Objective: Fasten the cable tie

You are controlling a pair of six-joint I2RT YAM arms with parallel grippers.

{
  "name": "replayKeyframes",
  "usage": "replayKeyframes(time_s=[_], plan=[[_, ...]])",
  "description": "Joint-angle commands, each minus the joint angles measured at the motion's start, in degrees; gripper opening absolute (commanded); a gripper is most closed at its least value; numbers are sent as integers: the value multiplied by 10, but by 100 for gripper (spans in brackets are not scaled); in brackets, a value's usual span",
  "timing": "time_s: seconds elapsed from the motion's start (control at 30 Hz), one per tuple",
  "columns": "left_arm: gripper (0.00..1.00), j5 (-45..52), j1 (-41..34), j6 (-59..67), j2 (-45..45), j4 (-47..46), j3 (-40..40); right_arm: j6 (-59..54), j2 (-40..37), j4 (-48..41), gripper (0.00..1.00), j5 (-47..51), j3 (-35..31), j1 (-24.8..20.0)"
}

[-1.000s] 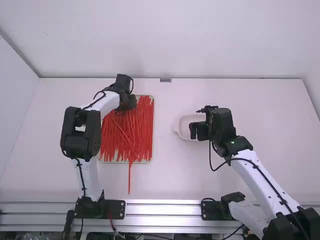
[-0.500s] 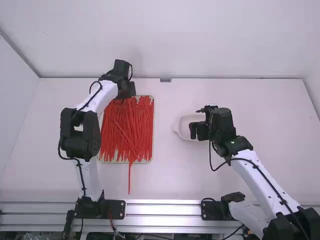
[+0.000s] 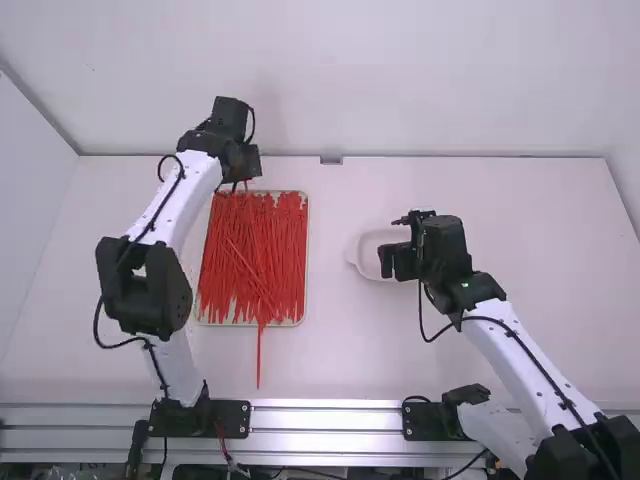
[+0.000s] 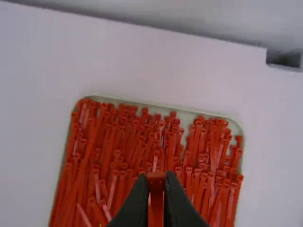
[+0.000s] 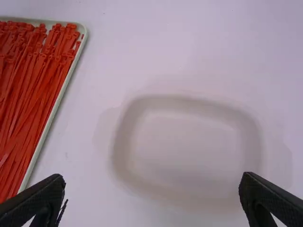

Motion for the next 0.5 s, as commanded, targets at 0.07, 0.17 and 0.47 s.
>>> replayKeyframes(time_s=[0.07, 0.17, 0.47], plan=[[2, -3, 2, 7, -89, -23, 14, -1, 2, 1, 98, 0, 19, 2], [1, 12, 2, 15, -126, -41, 14, -1, 2, 1, 98, 0, 19, 2], [1, 15, -3, 15, -273, -78, -21, -1, 2, 0, 98, -3, 19, 2]])
